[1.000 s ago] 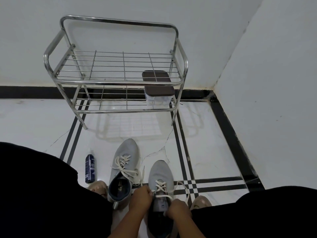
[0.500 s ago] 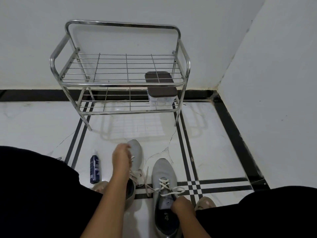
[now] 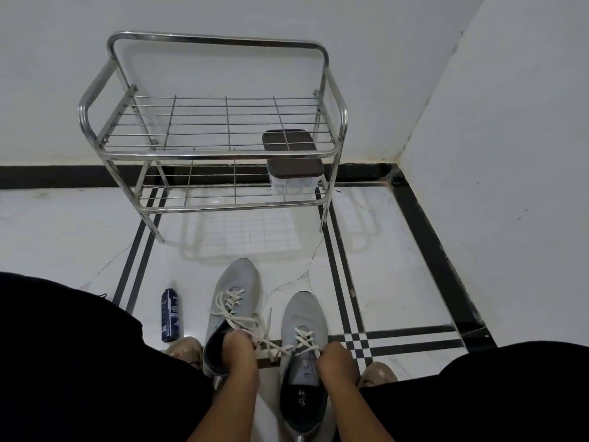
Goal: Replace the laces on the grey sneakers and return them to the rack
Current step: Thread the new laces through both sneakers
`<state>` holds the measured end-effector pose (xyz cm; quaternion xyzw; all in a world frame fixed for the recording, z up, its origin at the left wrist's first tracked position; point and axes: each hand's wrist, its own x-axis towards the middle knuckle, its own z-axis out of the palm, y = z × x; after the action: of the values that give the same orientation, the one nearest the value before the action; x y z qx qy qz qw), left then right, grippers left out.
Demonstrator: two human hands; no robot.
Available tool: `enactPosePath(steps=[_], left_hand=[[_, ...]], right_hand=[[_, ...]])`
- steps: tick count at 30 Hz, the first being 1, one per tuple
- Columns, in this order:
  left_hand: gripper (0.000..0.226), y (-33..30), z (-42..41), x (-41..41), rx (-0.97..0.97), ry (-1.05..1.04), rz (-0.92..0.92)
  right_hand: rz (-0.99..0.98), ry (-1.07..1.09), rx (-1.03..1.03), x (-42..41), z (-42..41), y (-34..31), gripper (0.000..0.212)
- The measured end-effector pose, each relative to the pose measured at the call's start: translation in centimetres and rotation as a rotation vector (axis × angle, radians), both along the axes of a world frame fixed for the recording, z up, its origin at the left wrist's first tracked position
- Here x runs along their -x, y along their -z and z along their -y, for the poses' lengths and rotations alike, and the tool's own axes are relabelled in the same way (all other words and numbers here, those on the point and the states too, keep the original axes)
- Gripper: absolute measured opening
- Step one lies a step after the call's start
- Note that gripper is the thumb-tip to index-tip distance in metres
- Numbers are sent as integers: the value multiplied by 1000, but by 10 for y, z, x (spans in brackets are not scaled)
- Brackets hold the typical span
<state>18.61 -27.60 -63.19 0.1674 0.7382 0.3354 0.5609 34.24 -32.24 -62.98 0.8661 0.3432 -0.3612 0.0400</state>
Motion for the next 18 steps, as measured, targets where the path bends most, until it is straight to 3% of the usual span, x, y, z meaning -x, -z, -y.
enactPosePath(steps=[1,2,4,6,9,11,14,18], left_hand=[[29,-1,-7,5,23,-54,104],[33,1,-12,6,66,19,122],[29,1,-11,0,62,379,-143],[21,0,2,-9,-78,734,-460],[24,-3,22,-19,-109,1210,-783],[25,1,24,-16,-31,1265,-812],[27,8,22,-10,-17,1166,-802],[31,3,27,-18,-107,1290,-1112]], right_hand=[[7,-9,-6,0,-1,2,27],[5,-14,1,1,-2,2,28],[3,-43,14,2,-3,2,28],[13,-65,14,3,-3,1,27],[7,-57,3,2,-1,0,26],[3,-48,3,1,0,2,26],[12,-35,2,0,1,0,26],[11,-57,21,2,2,-1,26]])
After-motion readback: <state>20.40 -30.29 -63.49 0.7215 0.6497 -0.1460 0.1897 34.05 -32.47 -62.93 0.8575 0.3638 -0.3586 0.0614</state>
